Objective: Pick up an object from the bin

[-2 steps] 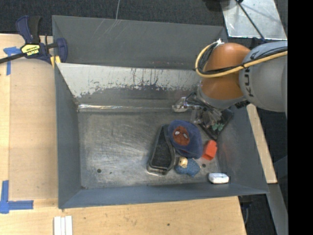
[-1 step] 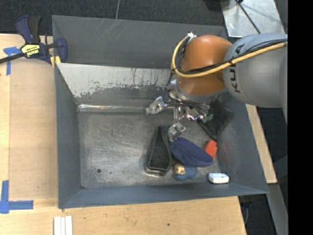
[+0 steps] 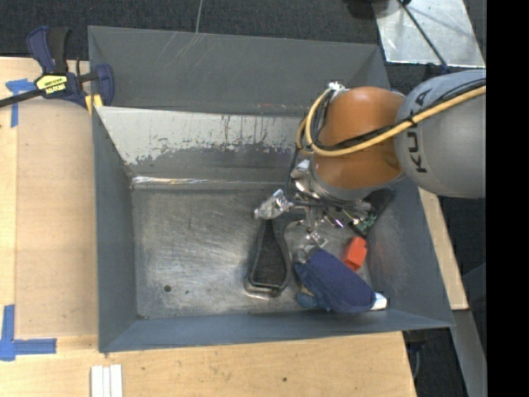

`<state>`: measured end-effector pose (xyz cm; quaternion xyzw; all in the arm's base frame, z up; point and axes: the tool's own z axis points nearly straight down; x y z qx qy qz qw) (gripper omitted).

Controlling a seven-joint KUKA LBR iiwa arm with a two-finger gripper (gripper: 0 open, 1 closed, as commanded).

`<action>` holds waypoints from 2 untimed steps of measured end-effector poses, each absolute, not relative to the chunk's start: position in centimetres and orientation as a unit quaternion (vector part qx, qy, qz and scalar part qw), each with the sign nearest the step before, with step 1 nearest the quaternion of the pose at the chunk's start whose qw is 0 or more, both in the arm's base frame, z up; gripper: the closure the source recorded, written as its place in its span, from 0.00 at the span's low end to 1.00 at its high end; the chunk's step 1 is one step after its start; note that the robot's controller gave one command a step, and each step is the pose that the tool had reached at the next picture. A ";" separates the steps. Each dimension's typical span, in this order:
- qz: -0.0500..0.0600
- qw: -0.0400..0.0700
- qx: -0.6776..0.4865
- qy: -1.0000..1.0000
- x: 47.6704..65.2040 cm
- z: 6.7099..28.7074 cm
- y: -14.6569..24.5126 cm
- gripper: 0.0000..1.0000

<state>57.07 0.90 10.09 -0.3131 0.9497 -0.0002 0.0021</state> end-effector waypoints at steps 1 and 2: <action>-0.006 0.013 -0.561 0.828 50.7 7.6 3.8 0.00; -0.004 -0.004 -0.680 0.733 53.1 7.4 10.6 0.00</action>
Offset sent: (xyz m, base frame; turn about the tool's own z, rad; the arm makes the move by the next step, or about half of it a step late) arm -0.0724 0.0277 -0.0309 -0.5556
